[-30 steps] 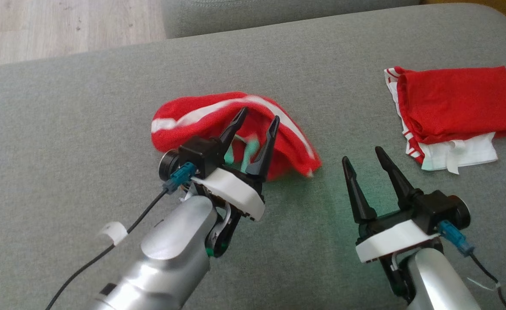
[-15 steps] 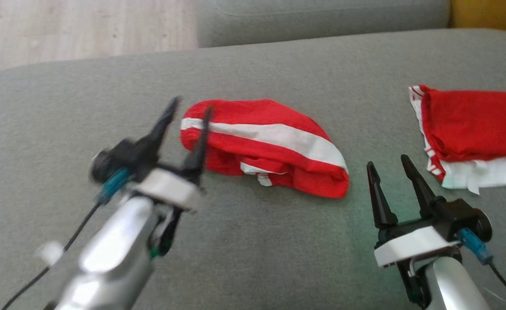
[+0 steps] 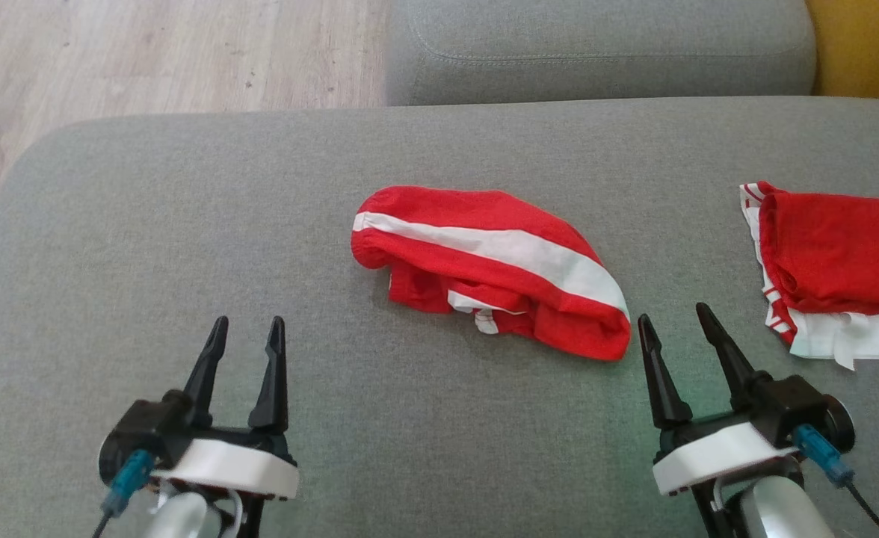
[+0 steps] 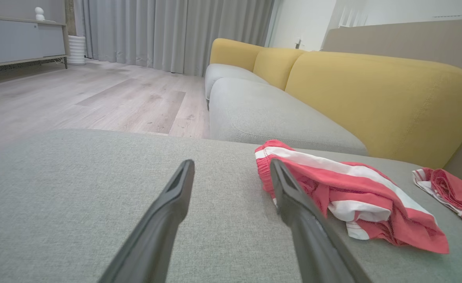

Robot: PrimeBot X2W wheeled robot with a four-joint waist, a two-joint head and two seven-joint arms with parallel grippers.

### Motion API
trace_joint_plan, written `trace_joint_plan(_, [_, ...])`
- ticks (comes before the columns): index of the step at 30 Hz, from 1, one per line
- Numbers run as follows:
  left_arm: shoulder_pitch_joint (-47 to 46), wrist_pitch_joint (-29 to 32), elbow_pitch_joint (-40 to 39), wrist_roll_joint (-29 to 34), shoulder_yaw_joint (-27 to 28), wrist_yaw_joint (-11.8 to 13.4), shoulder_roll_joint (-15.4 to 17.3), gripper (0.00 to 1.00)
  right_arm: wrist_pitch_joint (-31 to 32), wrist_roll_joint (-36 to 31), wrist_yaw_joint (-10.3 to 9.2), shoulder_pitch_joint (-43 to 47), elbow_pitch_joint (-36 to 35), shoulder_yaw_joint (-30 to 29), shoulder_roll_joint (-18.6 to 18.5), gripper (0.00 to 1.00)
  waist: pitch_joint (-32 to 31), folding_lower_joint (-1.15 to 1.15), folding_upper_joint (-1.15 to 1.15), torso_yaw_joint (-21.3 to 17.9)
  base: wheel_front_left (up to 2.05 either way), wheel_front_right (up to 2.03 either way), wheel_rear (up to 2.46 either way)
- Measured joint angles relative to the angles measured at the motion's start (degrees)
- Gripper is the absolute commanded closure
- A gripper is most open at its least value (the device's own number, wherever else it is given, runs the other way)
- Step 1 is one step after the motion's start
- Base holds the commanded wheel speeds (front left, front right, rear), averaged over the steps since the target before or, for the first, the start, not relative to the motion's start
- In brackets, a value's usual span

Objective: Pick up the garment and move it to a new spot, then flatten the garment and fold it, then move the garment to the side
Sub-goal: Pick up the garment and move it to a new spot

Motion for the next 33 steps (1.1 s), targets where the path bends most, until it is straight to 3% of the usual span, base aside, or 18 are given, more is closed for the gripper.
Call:
trace_joint_plan(3, [0.8, 0.0, -0.7, 3.0, 2.5, -1.7, -2.4, 0.00, 0.0, -0.1, 0.00, 0.1, 0.7, -0.1, 0.0, 0.00, -0.1, 0.00, 0.00, 0.2, 0.00, 0.00, 0.00])
trace_joint_plan(10, [0.7, 0.0, -0.7, 6.2, 4.9, -4.1, -4.5, 0.00, 0.0, -1.1, 0.00, -0.5, 4.1, -1.6, 0.0, 0.00, 0.9, 0.00, 0.00, 0.5, 0.00, 0.00, 0.00])
trace_joint_plan(17, [-0.5, 0.0, 1.0, 8.6, 6.4, -6.2, -7.0, 0.00, 0.3, -1.1, 0.00, -6.8, 15.2, -2.2, 0.0, 0.00, 3.3, 0.01, 0.00, 1.5, 0.00, 0.00, 0.00])
trace_joint_plan(28, [-2.9, 0.0, 3.7, 10.5, 8.1, -7.2, -8.7, 0.00, 1.6, 1.0, 0.00, -15.1, 28.7, 2.4, -0.1, 0.00, 6.2, 0.01, 0.00, 4.4, 0.00, 0.00, 0.00])
trace_joint_plan(29, [-2.9, 0.0, 3.8, 10.6, 8.2, -7.6, -8.8, 0.00, 1.4, 1.3, 0.00, -15.9, 29.6, 2.7, -0.1, 0.26, 6.3, 0.01, 0.00, 4.5, 0.00, 0.00, 0.00])
trace_joint_plan(30, [-2.9, 0.0, 3.9, 10.6, 8.3, -7.6, -8.8, 0.00, 1.3, 1.4, 0.00, -16.8, 30.5, 3.0, -0.1, 1.00, 6.2, 0.01, 0.00, 4.5, 0.00, 0.00, 0.00])
trace_joint_plan(33, [-2.9, 0.0, 4.0, 11.0, 8.9, -7.7, -9.0, 0.00, 1.2, 1.4, 0.00, -18.6, 32.9, 3.6, -0.1, 1.00, 5.9, 0.01, 0.00, 4.4, 0.00, 0.00, 0.00])
